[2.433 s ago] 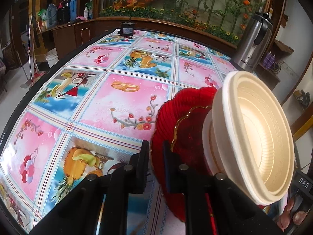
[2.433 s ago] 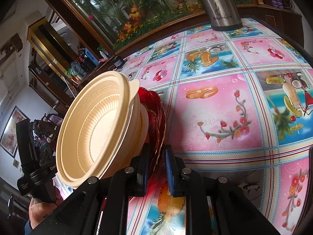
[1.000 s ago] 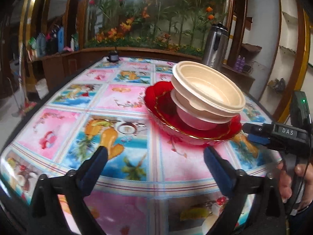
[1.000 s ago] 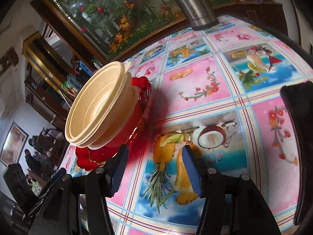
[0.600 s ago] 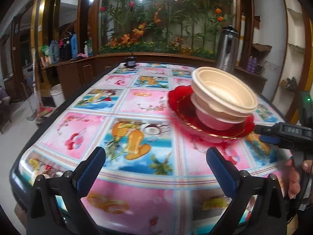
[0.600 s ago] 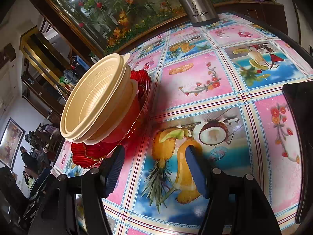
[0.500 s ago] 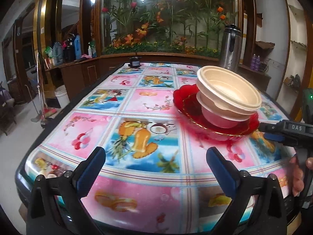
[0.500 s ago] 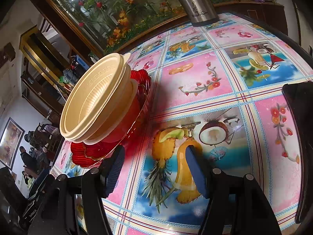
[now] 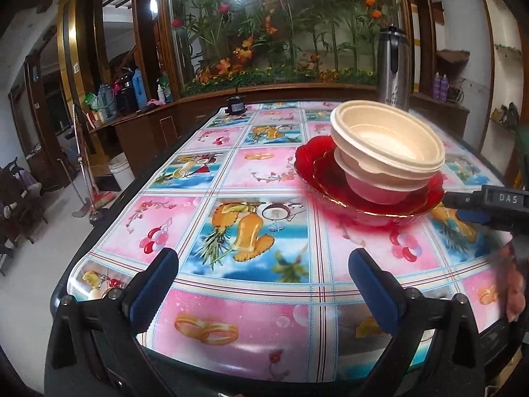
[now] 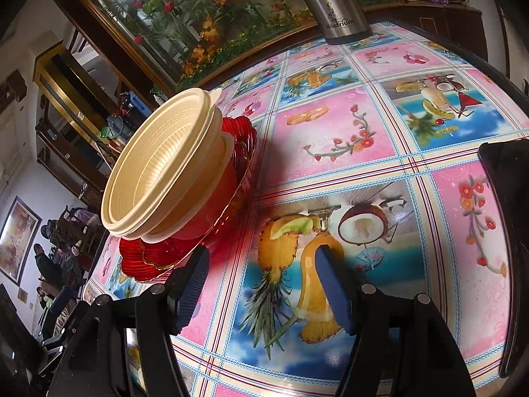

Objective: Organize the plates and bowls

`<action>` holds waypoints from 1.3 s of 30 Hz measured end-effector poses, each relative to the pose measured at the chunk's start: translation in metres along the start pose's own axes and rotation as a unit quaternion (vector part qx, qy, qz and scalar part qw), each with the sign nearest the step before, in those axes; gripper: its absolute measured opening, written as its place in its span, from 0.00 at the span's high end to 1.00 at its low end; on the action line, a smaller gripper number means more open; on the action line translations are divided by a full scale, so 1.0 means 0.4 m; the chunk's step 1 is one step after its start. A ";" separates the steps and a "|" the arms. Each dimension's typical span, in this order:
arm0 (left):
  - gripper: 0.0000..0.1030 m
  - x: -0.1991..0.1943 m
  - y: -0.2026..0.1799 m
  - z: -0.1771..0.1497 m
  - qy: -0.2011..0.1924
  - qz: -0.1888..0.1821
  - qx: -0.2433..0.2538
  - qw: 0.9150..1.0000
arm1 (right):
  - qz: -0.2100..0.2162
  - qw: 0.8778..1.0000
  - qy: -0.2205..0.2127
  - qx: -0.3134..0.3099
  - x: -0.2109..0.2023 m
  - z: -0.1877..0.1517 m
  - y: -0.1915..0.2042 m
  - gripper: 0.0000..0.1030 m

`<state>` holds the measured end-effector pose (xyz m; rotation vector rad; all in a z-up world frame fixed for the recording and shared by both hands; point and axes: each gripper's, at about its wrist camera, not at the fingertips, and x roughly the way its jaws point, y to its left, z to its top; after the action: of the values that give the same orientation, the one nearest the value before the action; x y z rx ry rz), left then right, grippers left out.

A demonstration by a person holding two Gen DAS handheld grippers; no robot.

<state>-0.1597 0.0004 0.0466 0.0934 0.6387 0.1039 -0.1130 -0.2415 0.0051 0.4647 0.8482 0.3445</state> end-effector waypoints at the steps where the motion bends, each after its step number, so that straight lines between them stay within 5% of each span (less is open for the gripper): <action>1: 0.00 0.001 -0.005 0.000 -0.001 0.004 0.004 1.000 | 0.000 1.000 0.000 0.000 0.001 0.001 0.000 0.31; 10: 0.00 0.028 -0.011 -0.009 0.011 0.045 0.005 0.999 | -0.008 1.000 0.005 -0.014 0.004 0.001 0.013 0.26; 13: 0.00 0.029 -0.011 -0.011 0.013 0.048 0.007 0.999 | -0.011 1.000 0.009 -0.027 0.008 0.000 0.024 0.20; 17: 0.00 0.038 -0.017 -0.018 0.027 0.049 0.017 0.998 | -0.023 0.999 0.015 -0.045 0.014 -0.002 0.041 0.00; 39: 0.00 0.066 -0.012 -0.036 0.050 0.032 0.016 0.998 | -0.055 0.996 -0.008 -0.066 -0.029 -0.035 0.069 0.00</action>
<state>-0.1471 -0.0002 0.0188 0.1411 0.7377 0.1610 -0.1340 -0.2198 0.0187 0.2958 0.8261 0.2934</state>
